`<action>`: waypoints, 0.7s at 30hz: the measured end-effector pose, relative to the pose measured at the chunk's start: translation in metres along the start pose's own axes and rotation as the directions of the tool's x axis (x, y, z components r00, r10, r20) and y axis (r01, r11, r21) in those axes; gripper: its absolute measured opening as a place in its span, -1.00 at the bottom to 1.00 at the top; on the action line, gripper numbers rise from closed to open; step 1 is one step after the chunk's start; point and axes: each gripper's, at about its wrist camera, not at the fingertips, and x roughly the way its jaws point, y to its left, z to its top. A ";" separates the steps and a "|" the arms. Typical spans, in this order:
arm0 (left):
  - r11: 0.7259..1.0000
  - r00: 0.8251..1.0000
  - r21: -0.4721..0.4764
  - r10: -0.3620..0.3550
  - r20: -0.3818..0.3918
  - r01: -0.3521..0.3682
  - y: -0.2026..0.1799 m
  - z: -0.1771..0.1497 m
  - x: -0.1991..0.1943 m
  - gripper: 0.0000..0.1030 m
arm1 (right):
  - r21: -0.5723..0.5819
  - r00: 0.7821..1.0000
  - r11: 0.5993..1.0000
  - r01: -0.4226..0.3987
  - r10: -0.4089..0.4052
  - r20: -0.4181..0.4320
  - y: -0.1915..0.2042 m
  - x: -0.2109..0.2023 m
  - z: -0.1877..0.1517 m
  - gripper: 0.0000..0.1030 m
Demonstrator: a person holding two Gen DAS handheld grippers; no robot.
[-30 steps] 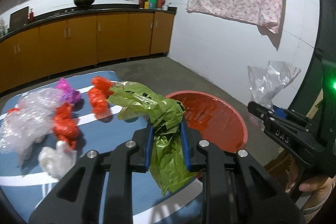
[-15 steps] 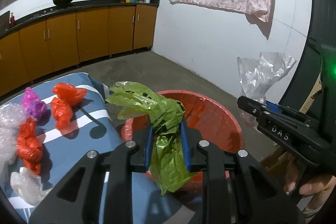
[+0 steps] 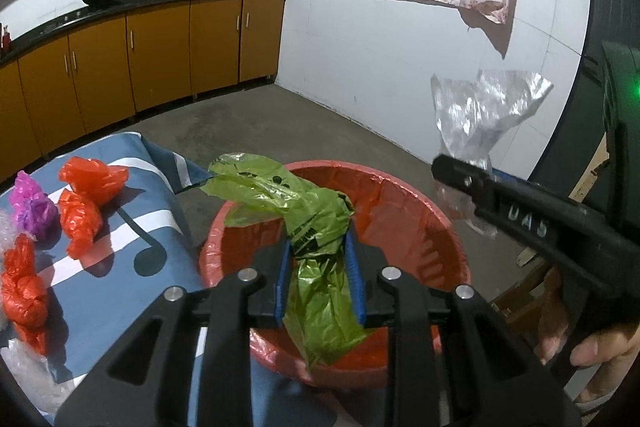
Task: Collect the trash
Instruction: 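Carry both bags over the red basket and open both tools to drop them, then move both tools back over the table toward the bubble wrap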
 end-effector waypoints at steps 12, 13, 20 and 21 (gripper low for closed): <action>0.997 0.999 -0.066 0.043 -0.019 -0.044 0.026 -0.011 -0.006 0.24 | 0.063 1.000 0.998 -0.017 0.017 0.005 -0.013 -0.004 -0.001 0.39; 0.996 0.998 -0.070 0.062 -0.012 -0.062 0.030 -0.013 -0.012 0.35 | 0.062 1.000 0.998 -0.006 0.005 0.008 -0.013 -0.006 -0.001 0.48; 0.970 0.968 -0.059 0.241 0.075 -0.237 0.053 -0.031 -0.071 0.74 | -0.023 0.995 0.997 0.078 -0.076 0.062 0.000 -0.027 -0.016 0.80; 0.965 0.962 -0.060 0.260 0.081 -0.256 0.056 -0.034 -0.077 0.76 | -0.036 0.995 0.996 0.079 -0.076 0.062 0.003 -0.028 -0.017 0.81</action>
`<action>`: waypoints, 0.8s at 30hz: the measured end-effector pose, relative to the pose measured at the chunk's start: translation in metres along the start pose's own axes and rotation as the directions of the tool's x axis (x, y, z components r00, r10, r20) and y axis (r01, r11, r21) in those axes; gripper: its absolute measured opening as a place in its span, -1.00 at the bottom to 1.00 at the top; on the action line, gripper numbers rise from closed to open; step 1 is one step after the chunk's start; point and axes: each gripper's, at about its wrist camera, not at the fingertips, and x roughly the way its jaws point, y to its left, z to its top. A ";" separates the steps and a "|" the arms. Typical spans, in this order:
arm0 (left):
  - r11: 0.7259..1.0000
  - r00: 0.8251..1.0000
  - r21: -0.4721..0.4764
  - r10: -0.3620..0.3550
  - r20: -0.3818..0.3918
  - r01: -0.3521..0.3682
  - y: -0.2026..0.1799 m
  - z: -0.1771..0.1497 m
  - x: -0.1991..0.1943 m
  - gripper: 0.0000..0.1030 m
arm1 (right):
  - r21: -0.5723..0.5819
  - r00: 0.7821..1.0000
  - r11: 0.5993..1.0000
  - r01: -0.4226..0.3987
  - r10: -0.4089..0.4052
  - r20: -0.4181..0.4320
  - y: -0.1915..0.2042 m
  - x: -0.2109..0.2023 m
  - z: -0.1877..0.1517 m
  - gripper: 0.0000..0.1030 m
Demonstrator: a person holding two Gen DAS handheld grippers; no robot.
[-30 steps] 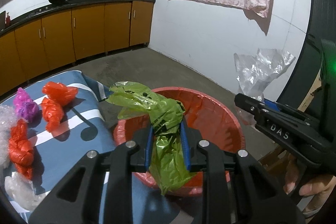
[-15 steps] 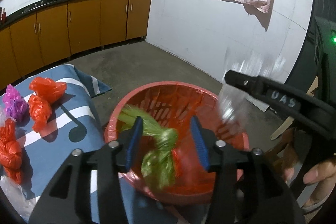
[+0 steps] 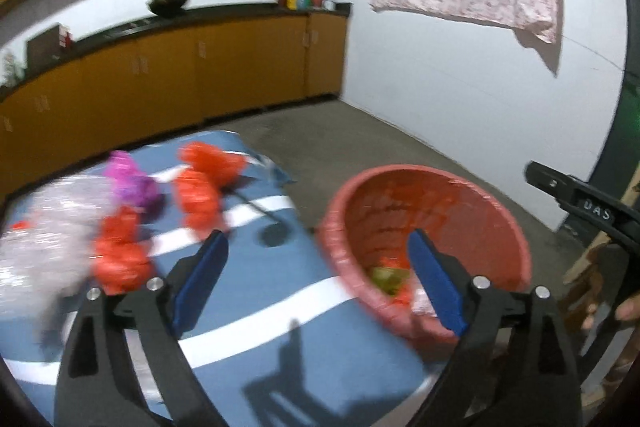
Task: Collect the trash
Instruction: 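Move both tools back over the table toward the bubble wrap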
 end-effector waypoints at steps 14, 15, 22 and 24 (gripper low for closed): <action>0.929 0.929 -0.087 0.366 0.056 -0.361 0.116 -0.052 -0.097 0.84 | -0.199 0.991 0.971 -0.134 0.131 -0.028 0.088 -0.021 -0.026 0.81; 0.919 0.921 -0.103 0.386 0.050 -0.380 0.127 -0.057 -0.102 0.84 | -0.205 0.990 0.968 -0.144 0.141 -0.031 0.093 -0.022 -0.027 0.81; 0.861 0.878 -0.195 0.479 0.004 -0.469 0.178 -0.080 -0.127 0.84 | -0.274 0.966 0.926 -0.259 0.251 -0.067 0.149 -0.032 -0.039 0.77; 0.846 0.868 -0.220 0.496 -0.005 -0.485 0.190 -0.086 -0.134 0.84 | -0.295 0.955 0.909 -0.296 0.286 -0.076 0.168 -0.035 -0.041 0.73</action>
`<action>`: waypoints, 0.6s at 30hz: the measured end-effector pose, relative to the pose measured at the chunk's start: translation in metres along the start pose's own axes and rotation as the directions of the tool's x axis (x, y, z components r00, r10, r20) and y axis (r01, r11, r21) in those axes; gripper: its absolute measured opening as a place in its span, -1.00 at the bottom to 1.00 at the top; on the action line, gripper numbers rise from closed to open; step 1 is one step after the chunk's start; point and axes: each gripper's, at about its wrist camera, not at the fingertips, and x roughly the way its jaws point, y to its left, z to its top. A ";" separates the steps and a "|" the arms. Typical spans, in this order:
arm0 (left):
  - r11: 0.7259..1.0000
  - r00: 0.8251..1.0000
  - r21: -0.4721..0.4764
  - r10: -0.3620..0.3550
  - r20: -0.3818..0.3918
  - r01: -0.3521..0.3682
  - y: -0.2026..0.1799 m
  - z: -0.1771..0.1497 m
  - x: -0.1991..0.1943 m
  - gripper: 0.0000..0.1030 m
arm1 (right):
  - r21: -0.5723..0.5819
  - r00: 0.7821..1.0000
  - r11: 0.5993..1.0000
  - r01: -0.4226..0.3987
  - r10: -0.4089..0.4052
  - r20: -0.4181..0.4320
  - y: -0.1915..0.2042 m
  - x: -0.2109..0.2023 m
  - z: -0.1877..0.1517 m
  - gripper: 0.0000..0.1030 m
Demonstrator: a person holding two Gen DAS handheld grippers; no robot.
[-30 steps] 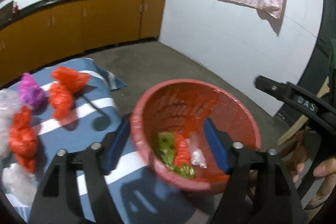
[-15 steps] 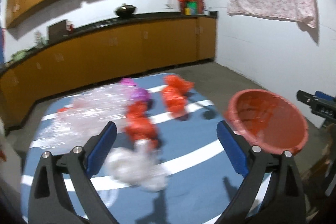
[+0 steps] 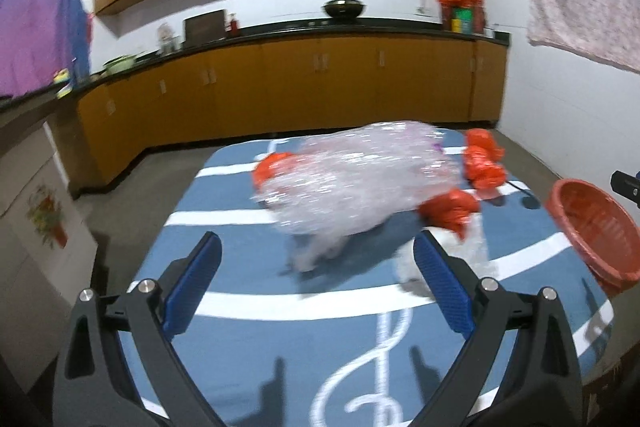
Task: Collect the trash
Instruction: 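Move both tools back over the table toward the bubble wrap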
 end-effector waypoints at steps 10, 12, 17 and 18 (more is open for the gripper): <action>0.991 0.996 -0.098 0.089 -0.005 -0.089 0.057 -0.006 -0.003 0.84 | -0.110 0.974 0.967 -0.227 0.226 -0.029 0.104 0.027 0.019 0.44; 0.988 0.995 -0.118 0.099 -0.010 -0.099 0.069 -0.005 -0.004 0.84 | -0.131 0.967 0.958 -0.254 0.251 -0.037 0.122 0.035 0.021 0.42; 0.979 0.992 -0.161 0.122 -0.017 -0.123 0.094 -0.009 -0.006 0.84 | -0.188 0.961 0.942 -0.278 0.269 -0.069 0.160 0.061 0.025 0.39; 0.978 0.992 -0.166 0.126 -0.018 -0.127 0.098 -0.010 -0.006 0.84 | -0.195 0.961 0.941 -0.277 0.267 -0.074 0.163 0.065 0.025 0.39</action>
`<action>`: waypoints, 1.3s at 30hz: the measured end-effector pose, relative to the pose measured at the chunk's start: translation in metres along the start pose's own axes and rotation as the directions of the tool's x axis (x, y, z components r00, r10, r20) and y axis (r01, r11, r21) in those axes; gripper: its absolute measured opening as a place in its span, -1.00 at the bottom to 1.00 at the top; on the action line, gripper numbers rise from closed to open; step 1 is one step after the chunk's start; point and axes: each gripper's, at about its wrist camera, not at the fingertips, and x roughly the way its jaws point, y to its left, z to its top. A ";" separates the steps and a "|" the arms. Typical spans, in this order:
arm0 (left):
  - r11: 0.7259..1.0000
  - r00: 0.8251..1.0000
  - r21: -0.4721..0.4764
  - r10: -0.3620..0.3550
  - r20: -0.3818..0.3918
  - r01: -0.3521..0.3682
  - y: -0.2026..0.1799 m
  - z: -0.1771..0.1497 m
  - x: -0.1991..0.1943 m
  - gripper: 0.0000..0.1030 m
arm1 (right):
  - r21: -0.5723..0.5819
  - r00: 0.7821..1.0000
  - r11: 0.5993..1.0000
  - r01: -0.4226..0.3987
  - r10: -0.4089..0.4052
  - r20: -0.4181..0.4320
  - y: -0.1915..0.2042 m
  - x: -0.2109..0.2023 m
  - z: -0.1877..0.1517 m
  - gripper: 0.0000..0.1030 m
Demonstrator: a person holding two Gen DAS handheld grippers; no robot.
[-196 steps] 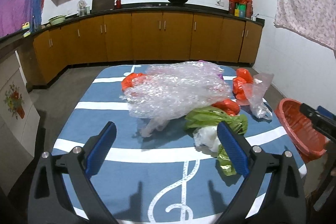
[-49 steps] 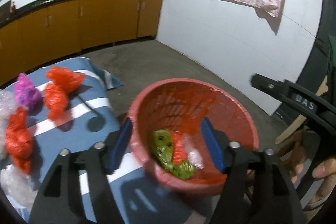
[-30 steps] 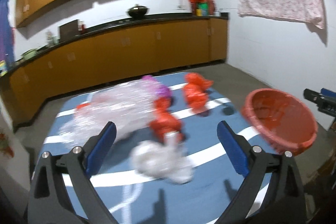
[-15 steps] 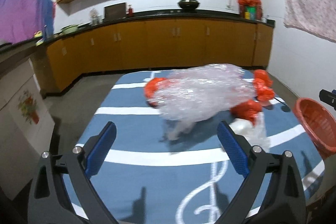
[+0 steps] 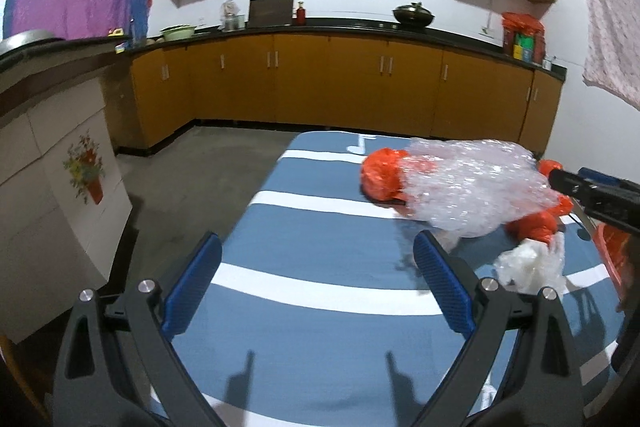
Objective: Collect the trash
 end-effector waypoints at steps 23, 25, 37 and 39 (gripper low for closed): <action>0.999 1.000 -0.033 -0.010 -0.008 0.010 0.012 -0.004 0.003 0.84 | -0.055 0.996 0.995 -0.081 0.079 -0.028 0.014 -0.015 -0.010 -0.90; 0.999 1.000 -0.032 -0.018 -0.005 0.018 0.009 -0.003 0.001 0.84 | -0.034 0.997 0.997 -0.076 0.076 -0.001 0.008 -0.026 -0.007 -0.90; 0.989 0.989 0.028 -0.147 0.022 0.146 -0.056 0.026 0.009 0.84 | 0.179 0.977 0.966 0.187 -0.203 0.072 -0.094 -0.082 -0.012 -0.91; 0.983 0.984 0.029 -0.179 0.016 0.179 -0.071 0.033 0.015 0.84 | 0.200 0.970 0.956 0.215 -0.232 0.068 -0.105 -0.087 -0.017 -0.91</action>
